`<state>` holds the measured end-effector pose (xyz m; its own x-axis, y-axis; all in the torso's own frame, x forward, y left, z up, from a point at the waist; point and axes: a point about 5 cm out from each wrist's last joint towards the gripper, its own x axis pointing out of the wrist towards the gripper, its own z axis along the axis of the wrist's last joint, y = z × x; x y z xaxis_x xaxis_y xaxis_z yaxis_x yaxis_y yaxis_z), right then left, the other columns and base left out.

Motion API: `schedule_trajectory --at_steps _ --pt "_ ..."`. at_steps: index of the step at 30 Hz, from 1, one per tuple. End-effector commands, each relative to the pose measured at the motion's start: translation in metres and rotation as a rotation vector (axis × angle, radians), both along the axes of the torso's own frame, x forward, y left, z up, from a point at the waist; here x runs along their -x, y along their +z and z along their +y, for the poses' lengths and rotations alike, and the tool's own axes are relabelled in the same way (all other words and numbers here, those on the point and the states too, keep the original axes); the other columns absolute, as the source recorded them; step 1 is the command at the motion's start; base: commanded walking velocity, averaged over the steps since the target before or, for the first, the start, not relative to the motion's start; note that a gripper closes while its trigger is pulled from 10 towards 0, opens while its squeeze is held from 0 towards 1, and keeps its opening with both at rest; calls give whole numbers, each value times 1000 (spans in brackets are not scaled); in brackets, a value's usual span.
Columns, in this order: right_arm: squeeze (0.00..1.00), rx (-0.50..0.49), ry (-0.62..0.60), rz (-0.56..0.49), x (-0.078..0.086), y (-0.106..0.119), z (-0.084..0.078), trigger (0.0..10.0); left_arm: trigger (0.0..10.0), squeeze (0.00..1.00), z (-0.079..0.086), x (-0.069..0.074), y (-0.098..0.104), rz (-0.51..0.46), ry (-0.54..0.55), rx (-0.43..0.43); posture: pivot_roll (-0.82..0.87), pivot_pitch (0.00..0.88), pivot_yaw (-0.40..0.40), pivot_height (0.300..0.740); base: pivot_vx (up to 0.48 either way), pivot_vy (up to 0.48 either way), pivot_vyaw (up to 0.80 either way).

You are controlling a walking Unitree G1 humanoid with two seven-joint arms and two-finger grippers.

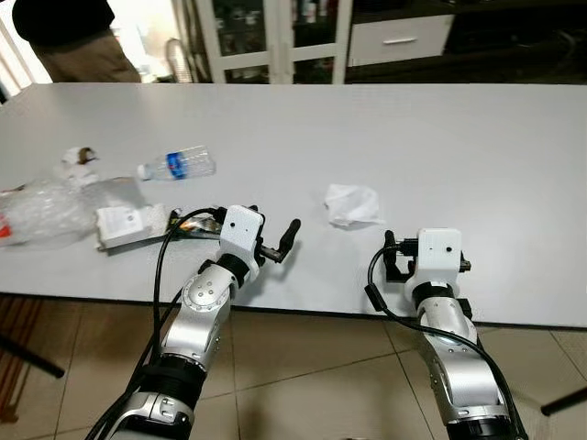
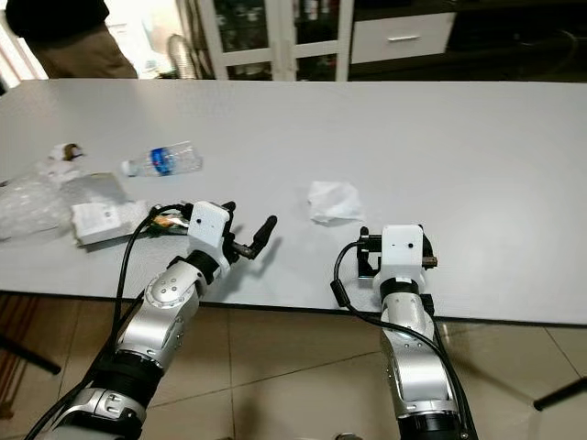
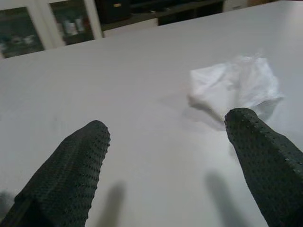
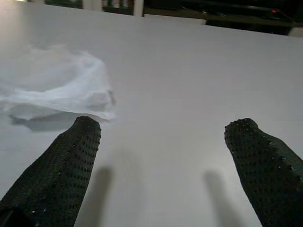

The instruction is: Picking trash to rubbish bin

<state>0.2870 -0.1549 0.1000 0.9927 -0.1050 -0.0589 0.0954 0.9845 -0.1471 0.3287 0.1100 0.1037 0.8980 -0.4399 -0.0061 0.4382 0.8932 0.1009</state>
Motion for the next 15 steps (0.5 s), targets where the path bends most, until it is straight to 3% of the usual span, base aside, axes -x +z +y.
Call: schedule_trajectory --at_steps 1,15 --pt "0 8 -4 -13 0 4 1 10000 10000 0 2 -1 0 11 -5 -9 -33 52 77 740 0 0 -750" --pt "0 20 3 -15 0 5 1 10000 10000 0 4 -2 0 9 3 -11 -33 55 75 740 0 0 -753"
